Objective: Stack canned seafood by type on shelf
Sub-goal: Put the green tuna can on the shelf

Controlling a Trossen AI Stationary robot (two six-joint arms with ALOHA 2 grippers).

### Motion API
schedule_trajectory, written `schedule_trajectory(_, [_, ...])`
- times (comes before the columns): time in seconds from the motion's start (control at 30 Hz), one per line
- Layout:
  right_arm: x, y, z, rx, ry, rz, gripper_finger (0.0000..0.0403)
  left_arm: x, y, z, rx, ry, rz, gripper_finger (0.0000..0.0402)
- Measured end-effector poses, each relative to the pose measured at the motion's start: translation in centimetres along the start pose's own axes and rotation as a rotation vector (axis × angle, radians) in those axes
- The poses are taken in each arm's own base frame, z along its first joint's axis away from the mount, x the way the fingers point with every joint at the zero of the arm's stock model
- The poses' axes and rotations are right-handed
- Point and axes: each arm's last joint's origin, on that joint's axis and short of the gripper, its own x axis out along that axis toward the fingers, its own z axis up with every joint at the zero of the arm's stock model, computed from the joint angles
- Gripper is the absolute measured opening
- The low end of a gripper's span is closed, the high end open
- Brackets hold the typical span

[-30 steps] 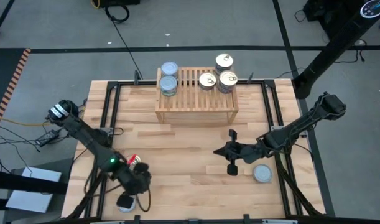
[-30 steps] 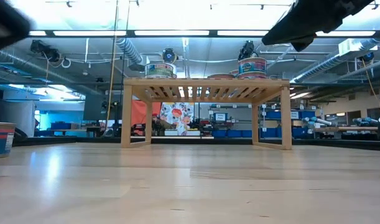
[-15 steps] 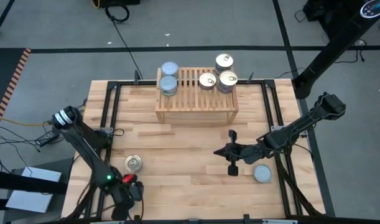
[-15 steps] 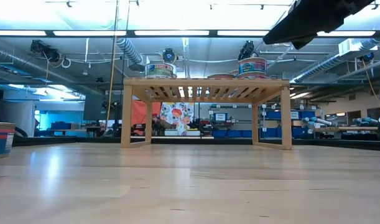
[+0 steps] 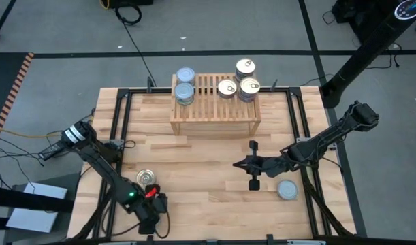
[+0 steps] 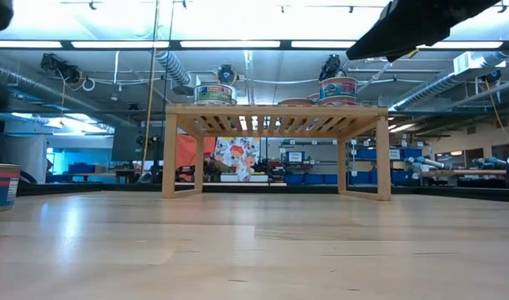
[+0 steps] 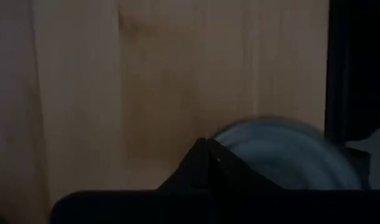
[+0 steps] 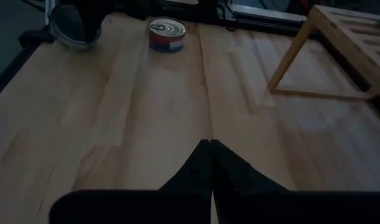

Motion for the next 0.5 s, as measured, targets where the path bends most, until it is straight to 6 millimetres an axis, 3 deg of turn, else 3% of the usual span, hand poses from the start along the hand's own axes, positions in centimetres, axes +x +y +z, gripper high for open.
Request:
schedule_trajectory(0.2, [0.0,0.0,0.0,-0.001,0.0,0.0,0.0007,-0.5,0.9,2.2,0.087,-0.035,0.014,0.0])
schedule_trajectory(0.5, [-0.1,0.2,0.0,0.005,-0.001,0.007,0.0007,-3.4,-0.9,4.1,0.149,-0.05,0.026,0.0])
